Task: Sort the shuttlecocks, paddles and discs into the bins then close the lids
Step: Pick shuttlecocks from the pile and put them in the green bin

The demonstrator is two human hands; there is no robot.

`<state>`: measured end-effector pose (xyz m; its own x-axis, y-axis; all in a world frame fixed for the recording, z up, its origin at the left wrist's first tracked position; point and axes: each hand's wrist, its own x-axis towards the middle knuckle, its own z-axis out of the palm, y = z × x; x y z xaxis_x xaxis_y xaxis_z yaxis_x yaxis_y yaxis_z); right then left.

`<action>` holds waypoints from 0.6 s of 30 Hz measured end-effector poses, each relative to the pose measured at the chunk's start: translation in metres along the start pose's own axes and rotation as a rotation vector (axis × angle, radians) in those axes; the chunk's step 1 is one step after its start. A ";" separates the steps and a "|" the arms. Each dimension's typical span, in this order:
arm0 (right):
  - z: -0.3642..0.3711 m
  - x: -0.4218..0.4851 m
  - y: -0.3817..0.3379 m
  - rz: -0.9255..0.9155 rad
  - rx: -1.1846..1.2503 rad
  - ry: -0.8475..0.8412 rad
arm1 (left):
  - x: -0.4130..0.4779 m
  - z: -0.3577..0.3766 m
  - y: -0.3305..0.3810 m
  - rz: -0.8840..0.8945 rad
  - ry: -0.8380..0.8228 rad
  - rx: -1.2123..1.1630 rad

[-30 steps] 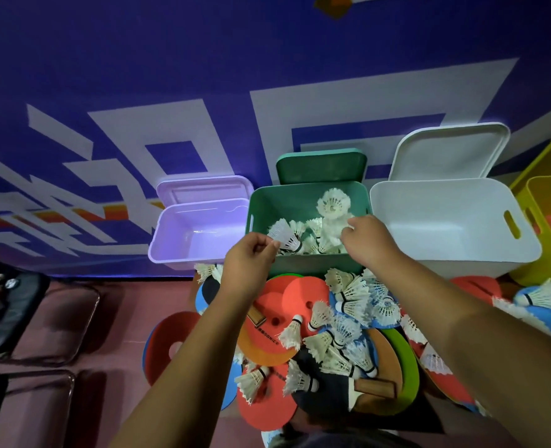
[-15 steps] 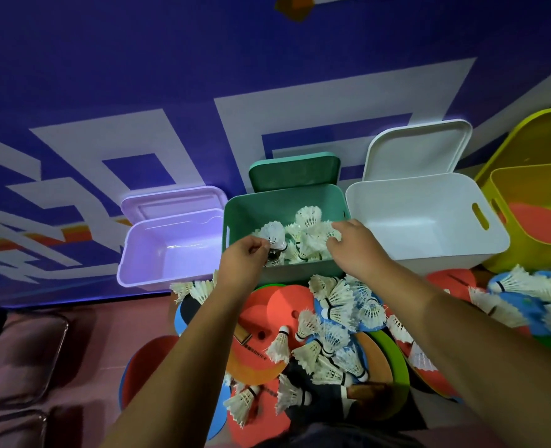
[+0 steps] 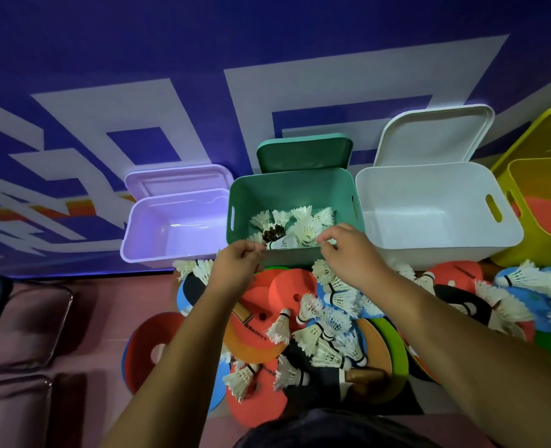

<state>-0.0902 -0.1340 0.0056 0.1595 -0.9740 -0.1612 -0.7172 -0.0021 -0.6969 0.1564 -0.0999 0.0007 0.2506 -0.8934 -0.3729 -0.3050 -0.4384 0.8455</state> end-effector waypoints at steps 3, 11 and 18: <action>0.014 -0.008 -0.008 -0.063 0.023 -0.036 | -0.012 -0.014 -0.019 -0.047 0.037 -0.050; 0.069 -0.029 -0.027 -0.145 0.037 -0.262 | -0.061 -0.055 -0.075 -0.202 0.181 -0.131; 0.113 -0.033 -0.052 -0.170 -0.021 -0.414 | -0.100 -0.085 -0.117 -0.272 0.273 -0.122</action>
<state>0.0184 -0.0759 -0.0313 0.5313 -0.7867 -0.3145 -0.6700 -0.1629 -0.7243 0.2446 0.0486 -0.0283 0.5466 -0.6806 -0.4879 -0.0873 -0.6257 0.7751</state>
